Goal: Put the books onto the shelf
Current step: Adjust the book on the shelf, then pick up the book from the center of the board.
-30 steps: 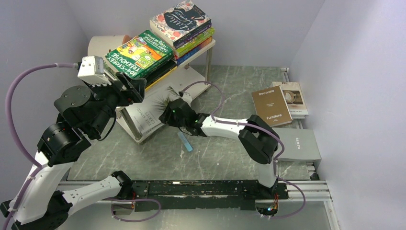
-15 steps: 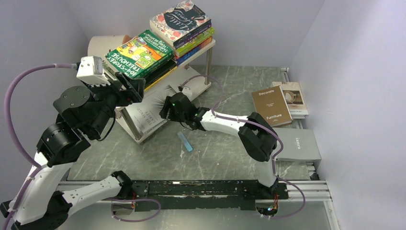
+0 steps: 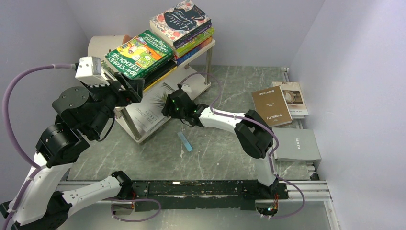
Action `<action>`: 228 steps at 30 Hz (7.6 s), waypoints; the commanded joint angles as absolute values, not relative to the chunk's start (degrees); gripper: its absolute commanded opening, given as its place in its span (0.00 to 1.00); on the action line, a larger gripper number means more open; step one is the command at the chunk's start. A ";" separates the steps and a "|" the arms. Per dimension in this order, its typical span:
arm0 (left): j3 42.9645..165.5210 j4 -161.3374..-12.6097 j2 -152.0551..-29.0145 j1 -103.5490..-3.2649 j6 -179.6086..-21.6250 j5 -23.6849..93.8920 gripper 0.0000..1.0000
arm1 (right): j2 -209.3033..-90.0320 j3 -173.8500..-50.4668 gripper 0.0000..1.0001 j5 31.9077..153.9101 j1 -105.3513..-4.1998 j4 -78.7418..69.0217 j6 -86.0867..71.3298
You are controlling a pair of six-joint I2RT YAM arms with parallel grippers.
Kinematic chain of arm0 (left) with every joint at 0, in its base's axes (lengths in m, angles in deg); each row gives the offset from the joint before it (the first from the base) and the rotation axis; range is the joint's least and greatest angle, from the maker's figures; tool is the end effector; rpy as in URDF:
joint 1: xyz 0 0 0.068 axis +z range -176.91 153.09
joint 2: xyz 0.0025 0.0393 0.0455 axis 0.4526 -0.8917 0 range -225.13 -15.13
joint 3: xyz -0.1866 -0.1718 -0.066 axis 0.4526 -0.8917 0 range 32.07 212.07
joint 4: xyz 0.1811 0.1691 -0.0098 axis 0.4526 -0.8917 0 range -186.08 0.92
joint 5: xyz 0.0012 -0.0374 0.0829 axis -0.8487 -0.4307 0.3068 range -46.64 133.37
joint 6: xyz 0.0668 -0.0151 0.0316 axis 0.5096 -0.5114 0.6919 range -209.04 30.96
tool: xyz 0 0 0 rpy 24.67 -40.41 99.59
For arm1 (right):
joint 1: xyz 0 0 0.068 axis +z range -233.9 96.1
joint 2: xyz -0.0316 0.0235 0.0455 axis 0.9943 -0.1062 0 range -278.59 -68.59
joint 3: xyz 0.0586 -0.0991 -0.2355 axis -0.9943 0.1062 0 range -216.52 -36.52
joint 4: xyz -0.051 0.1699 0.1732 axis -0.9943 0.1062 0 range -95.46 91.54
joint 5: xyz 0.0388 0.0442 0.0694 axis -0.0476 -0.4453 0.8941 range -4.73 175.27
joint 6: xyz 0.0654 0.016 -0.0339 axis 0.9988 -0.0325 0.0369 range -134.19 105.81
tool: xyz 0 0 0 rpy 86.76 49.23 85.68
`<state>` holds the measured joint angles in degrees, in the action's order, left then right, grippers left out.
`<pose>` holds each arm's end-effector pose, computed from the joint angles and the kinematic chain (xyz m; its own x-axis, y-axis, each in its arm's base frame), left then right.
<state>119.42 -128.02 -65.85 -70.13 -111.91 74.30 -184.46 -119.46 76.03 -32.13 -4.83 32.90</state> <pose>0.1228 -0.0704 0.4898 -0.1101 -0.3542 -0.9287 0.1850 0.9107 -0.3693 0.2991 0.3632 0.1905 -0.7402 0.2287 -0.6323 -0.2209 0.8055 0.5499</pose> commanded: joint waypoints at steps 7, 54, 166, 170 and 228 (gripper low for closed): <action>120.40 -128.45 -65.04 -70.28 -110.86 74.73 0.90 | -176.83 -114.60 0.65 76.38 -33.15 -7.14 32.29; 106.95 -106.28 -72.77 -71.60 -108.57 17.81 0.88 | -172.64 -109.37 0.99 88.00 -98.20 18.85 0.66; 112.43 -70.35 -136.59 -67.60 -164.65 6.76 0.05 | -137.63 -56.93 1.00 129.12 -98.67 -30.63 52.66; 112.89 -71.35 -136.52 -67.60 -163.02 6.45 0.05 | -135.21 -57.94 0.95 127.34 -98.72 -30.55 51.70; 99.32 -39.22 -131.70 -71.19 -172.14 10.82 0.64 | -114.95 -57.63 0.41 129.03 -98.75 -22.99 60.77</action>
